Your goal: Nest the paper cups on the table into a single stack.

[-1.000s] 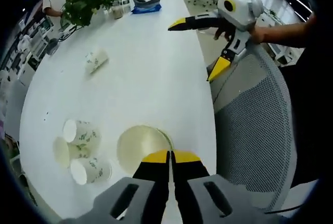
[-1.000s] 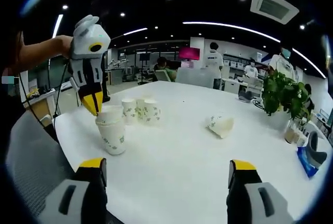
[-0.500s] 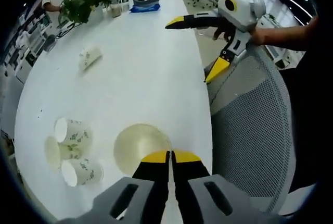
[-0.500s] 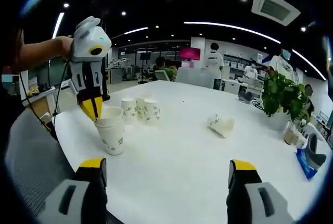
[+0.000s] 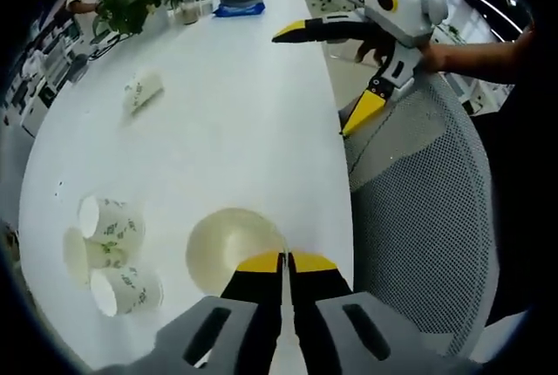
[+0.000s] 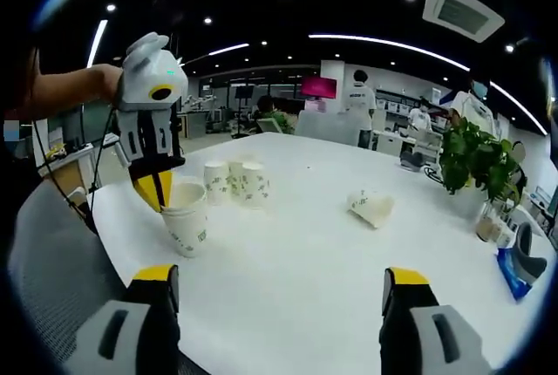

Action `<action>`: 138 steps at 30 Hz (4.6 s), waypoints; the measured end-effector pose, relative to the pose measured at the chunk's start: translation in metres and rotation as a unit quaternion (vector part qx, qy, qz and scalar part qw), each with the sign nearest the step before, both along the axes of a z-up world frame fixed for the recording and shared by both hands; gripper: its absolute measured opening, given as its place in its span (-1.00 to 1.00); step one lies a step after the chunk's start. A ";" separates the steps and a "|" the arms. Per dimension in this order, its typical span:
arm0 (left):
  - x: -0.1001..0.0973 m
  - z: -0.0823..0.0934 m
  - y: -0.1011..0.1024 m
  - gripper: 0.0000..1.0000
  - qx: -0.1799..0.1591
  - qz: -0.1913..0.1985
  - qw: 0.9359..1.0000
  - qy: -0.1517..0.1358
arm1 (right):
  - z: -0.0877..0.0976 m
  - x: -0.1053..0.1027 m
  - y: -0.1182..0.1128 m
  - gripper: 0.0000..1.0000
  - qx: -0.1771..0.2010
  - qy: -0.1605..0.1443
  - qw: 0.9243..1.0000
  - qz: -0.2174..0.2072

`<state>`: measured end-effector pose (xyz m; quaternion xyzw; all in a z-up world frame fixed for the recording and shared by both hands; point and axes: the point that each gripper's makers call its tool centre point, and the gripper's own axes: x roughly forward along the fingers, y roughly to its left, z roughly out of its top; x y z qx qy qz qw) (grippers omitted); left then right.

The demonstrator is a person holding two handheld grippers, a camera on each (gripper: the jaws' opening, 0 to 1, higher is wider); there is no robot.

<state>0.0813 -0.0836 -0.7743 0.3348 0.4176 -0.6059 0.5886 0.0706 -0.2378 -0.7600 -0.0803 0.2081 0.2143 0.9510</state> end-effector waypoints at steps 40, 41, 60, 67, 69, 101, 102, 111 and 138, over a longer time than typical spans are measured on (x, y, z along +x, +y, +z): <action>0.011 0.060 0.036 0.33 -0.237 0.165 0.953 -0.095 | 0.009 0.000 0.008 0.93 0.032 -0.010 0.999 0.010; 0.011 0.062 0.038 0.37 -0.243 0.168 0.950 -0.104 | 0.009 0.000 0.008 0.93 0.033 -0.011 0.999 0.011; -0.017 0.062 0.095 0.98 -0.342 0.314 0.870 -0.163 | 0.015 0.028 -0.024 0.86 0.044 -0.014 0.999 0.028; -0.024 0.055 0.098 0.98 -0.360 0.339 0.852 -0.171 | 0.005 0.042 -0.038 0.75 0.042 -0.007 0.999 0.024; -0.022 0.057 0.097 0.98 -0.379 0.354 0.838 -0.170 | 0.001 0.049 -0.046 0.72 0.054 0.001 0.999 0.008; -0.021 0.043 0.090 0.97 -0.377 0.344 0.840 -0.181 | -0.010 0.141 -0.095 0.46 0.068 0.000 0.996 -0.054; -0.020 0.042 0.091 0.97 -0.376 0.345 0.840 -0.183 | -0.009 0.144 -0.094 0.45 0.066 -0.002 0.996 -0.053; -0.020 0.042 0.090 0.98 -0.373 0.344 0.841 -0.186 | -0.014 0.164 -0.093 0.30 0.060 0.004 0.997 -0.049; -0.015 0.041 0.094 0.96 -0.381 0.358 0.834 -0.176 | -0.028 0.230 -0.084 -0.13 0.000 0.030 0.999 -0.024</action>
